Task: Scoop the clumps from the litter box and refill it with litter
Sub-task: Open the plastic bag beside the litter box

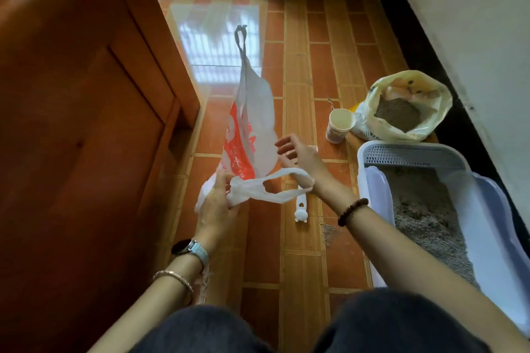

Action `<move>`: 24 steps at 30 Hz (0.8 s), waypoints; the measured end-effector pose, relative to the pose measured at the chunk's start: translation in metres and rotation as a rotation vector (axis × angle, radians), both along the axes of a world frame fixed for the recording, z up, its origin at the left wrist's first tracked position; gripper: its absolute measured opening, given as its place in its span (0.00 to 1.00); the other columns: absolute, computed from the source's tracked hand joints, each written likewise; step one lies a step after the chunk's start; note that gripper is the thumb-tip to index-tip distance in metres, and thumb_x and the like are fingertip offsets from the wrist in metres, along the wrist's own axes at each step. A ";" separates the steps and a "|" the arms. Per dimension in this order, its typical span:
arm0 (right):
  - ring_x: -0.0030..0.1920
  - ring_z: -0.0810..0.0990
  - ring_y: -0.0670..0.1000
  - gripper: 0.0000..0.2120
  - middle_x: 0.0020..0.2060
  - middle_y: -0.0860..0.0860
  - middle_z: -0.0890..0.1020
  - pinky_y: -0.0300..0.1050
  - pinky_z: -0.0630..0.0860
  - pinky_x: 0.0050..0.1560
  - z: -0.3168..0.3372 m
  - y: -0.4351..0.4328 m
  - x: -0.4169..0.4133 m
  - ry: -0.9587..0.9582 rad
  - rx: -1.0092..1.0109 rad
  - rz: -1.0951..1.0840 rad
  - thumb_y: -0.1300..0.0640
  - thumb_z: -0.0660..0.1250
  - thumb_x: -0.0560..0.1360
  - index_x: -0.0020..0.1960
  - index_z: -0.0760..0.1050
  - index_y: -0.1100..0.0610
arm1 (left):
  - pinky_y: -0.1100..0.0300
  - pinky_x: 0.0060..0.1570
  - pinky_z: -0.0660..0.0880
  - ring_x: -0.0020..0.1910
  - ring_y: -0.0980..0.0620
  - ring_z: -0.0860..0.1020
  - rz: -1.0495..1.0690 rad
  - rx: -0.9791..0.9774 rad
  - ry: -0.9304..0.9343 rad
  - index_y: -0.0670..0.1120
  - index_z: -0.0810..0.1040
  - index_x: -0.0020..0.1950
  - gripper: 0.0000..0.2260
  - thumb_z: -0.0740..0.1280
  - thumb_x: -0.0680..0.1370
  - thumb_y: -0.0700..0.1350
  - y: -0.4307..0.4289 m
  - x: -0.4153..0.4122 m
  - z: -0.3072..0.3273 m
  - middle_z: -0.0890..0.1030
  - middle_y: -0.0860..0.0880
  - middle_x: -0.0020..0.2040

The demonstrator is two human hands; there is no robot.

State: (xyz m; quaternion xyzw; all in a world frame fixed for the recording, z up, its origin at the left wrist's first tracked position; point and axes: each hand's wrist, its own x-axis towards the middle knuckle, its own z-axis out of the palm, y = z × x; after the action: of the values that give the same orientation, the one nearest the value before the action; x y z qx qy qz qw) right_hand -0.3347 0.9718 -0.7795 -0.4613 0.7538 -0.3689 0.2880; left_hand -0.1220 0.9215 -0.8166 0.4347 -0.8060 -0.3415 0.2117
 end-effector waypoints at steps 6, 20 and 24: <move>0.63 0.70 0.52 0.28 0.64 0.51 0.70 0.44 0.75 0.59 -0.003 0.010 0.032 0.431 -0.132 0.293 0.64 0.73 0.69 0.65 0.73 0.46 | 0.63 0.41 0.81 0.45 0.54 0.79 -0.104 0.041 -0.029 0.50 0.68 0.59 0.20 0.74 0.73 0.39 0.016 0.027 0.001 0.75 0.54 0.49; 0.48 0.80 0.48 0.09 0.50 0.52 0.81 0.41 0.80 0.51 0.009 0.006 0.042 0.231 -0.214 0.129 0.60 0.70 0.75 0.54 0.82 0.61 | 0.57 0.64 0.72 0.69 0.58 0.68 -0.426 0.413 0.047 0.59 0.57 0.73 0.43 0.79 0.67 0.48 0.011 0.029 0.029 0.67 0.55 0.69; 0.41 0.83 0.45 0.06 0.42 0.51 0.84 0.37 0.81 0.48 0.018 0.011 0.034 0.058 -0.232 0.044 0.65 0.75 0.69 0.45 0.85 0.61 | 0.53 0.67 0.64 0.69 0.57 0.64 -0.366 0.643 0.103 0.63 0.46 0.76 0.50 0.74 0.63 0.66 0.002 0.015 0.052 0.59 0.56 0.73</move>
State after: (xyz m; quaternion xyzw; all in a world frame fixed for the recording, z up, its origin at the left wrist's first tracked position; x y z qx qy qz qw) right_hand -0.3008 0.9827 -0.7619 -0.5184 0.7037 -0.4336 0.2190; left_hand -0.1067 0.9239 -0.7648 0.3100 -0.7102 -0.6309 0.0400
